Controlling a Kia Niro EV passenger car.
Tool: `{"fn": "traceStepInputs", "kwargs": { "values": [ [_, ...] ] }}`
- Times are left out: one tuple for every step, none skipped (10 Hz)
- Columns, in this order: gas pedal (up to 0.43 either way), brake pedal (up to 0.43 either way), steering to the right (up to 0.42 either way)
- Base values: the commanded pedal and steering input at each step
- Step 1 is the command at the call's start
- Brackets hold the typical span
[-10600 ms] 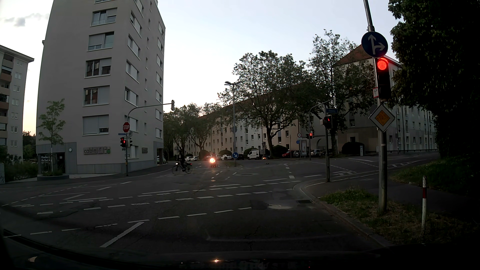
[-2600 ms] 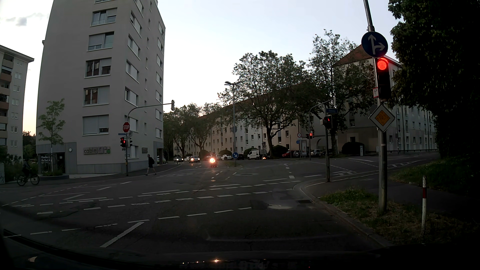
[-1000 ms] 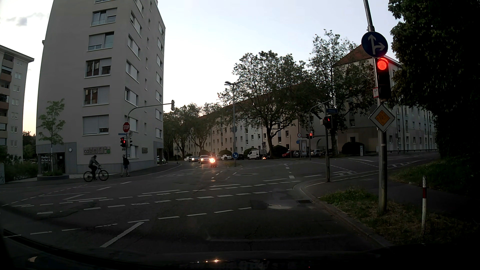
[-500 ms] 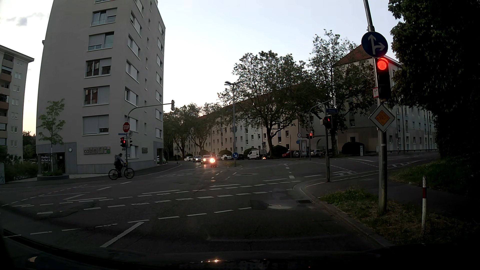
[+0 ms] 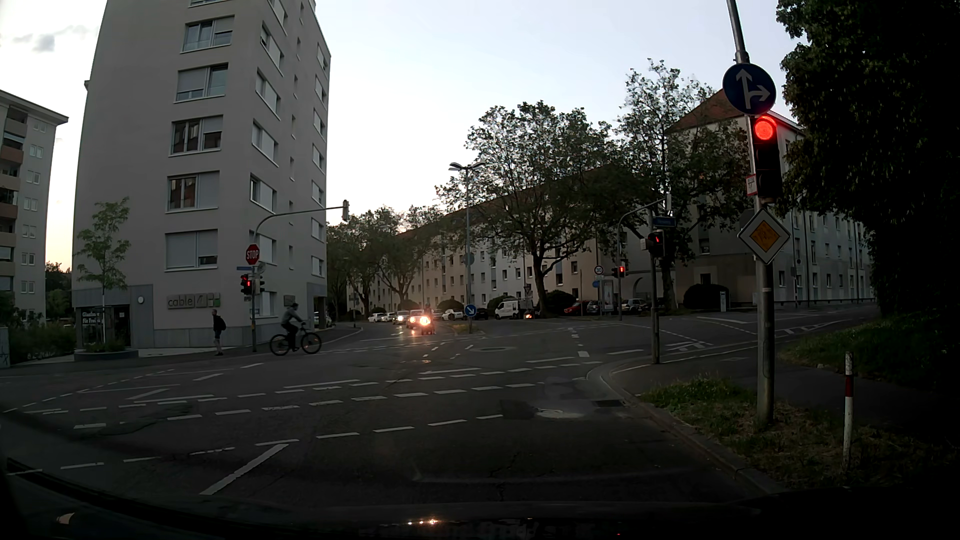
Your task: Follow the waypoints while adhering to traffic rules and regulations
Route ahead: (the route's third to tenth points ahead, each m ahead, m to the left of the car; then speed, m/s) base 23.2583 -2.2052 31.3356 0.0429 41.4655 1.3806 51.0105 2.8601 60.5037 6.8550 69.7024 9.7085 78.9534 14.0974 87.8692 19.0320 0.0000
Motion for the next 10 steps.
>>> {"fn": "traceStepInputs", "kwargs": {
  "values": [
    [0.0, 0.244, 0.0],
    [0.0, 0.244, 0.0],
    [0.0, 0.244, -0.001],
    [0.0, 0.244, 0.0],
    [0.0, 0.238, 0.0],
    [0.0, 0.244, 0.0],
    [0.0, 0.238, 0.0],
    [0.0, 0.238, -0.001],
    [0.0, 0.238, 0.0],
    [0.0, 0.244, 0.0]
  ]
}}
